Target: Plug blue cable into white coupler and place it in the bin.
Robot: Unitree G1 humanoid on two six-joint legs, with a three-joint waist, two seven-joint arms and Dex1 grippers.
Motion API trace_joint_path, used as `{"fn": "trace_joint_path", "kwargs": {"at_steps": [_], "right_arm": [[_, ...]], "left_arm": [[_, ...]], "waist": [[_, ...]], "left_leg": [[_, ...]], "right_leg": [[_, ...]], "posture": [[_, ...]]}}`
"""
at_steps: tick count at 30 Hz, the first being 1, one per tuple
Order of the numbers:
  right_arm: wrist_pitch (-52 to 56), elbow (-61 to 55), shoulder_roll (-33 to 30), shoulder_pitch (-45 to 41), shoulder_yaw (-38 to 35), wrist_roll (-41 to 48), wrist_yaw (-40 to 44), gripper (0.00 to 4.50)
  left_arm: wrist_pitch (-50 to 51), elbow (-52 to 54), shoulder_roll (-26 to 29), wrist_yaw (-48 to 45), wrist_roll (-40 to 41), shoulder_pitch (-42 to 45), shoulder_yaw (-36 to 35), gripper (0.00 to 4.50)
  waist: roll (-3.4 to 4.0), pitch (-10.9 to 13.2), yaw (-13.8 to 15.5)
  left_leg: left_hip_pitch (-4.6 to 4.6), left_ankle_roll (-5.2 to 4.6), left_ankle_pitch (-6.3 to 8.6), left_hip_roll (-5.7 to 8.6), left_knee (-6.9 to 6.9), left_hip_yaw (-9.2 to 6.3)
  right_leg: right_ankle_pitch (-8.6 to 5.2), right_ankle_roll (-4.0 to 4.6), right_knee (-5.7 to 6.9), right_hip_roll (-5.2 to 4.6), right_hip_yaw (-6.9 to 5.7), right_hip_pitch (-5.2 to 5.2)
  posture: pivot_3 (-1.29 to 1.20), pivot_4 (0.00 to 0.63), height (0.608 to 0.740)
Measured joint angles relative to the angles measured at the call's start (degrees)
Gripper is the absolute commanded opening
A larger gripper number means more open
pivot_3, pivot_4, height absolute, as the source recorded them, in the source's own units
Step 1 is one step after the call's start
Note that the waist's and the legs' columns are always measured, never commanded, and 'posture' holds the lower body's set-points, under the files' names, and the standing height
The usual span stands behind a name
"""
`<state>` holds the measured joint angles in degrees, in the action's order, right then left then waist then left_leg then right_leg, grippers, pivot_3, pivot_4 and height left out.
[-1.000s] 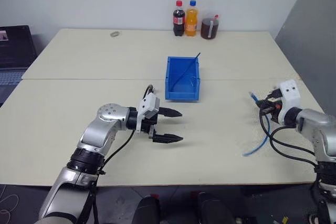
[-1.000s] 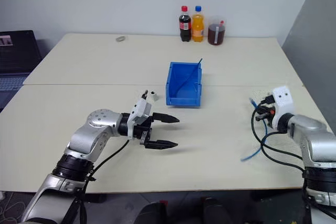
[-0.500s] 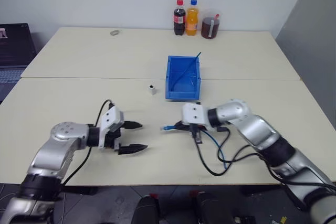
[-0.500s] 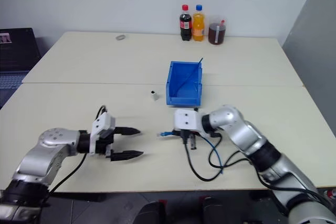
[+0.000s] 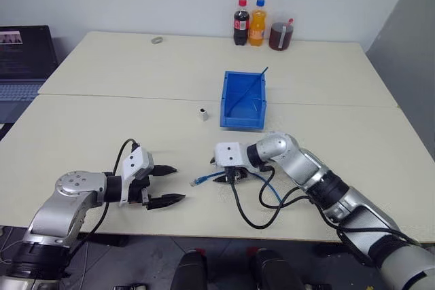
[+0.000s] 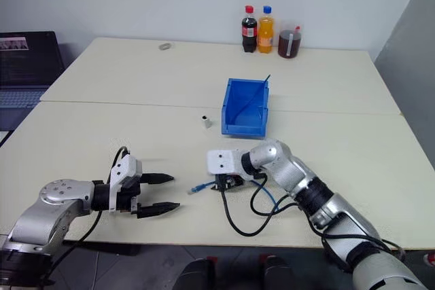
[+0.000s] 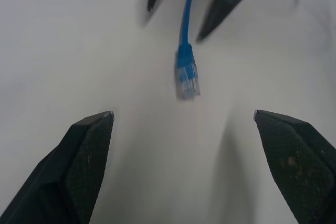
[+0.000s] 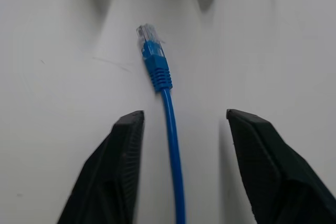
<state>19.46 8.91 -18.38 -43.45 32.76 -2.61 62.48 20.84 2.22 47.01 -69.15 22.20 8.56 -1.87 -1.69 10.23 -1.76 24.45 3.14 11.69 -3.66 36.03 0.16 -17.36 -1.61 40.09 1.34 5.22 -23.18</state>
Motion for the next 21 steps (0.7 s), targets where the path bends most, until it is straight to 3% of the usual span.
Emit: {"fn": "trace_joint_path", "kwargs": {"at_steps": [2, 11, 14, 21], "right_arm": [[8.04, -5.88, -0.93, 1.96, -3.14, 3.87, 0.24, 3.94], [28.46, -29.77, -11.65, 12.75, -13.04, 12.81, -2.03, 3.94], [31.85, -35.37, -12.66, 14.11, -14.65, 14.37, -4.62, 3.96], [35.15, -39.73, -12.97, 15.34, -15.93, 15.92, -10.14, 3.96]], "left_arm": [[-0.19, -0.63, -0.98, 0.34, -0.67, 1.74, 0.74, 4.5], [-3.28, -4.23, -4.81, 2.49, -5.08, 4.41, 5.15, 4.5], [-4.59, -4.32, -5.9, 4.35, -6.71, 4.52, 5.7, 4.07], [-6.59, -3.22, -5.96, 6.41, -8.89, 3.21, 6.53, 2.35]], "waist": [[0.0, 0.0, -0.03], [-0.02, -0.01, -0.16], [-0.01, -0.03, -0.21], [-0.02, -0.05, -0.2]], "left_leg": [[0.01, 0.0, 0.0, 0.0, 0.02, -0.01], [0.09, 0.0, 0.0, 0.01, 0.01, -0.02], [0.08, 0.0, 0.0, 0.0, 0.03, -0.05], [0.08, 0.0, 0.0, 0.02, 0.06, 0.03]], "right_leg": [[0.0, 0.0, 0.02, 0.01, 0.01, 0.0], [-0.02, -0.01, -0.05, 0.03, 0.02, -0.04], [-0.07, -0.11, -0.04, 0.05, 0.03, -0.03], [-0.13, -0.29, -0.06, 0.04, 0.14, -0.01]], "posture": [[0.0, 0.15, 0.74], [0.0, 0.15, 0.74], [0.0, 0.15, 0.74], [0.0, 0.15, 0.74]]}}
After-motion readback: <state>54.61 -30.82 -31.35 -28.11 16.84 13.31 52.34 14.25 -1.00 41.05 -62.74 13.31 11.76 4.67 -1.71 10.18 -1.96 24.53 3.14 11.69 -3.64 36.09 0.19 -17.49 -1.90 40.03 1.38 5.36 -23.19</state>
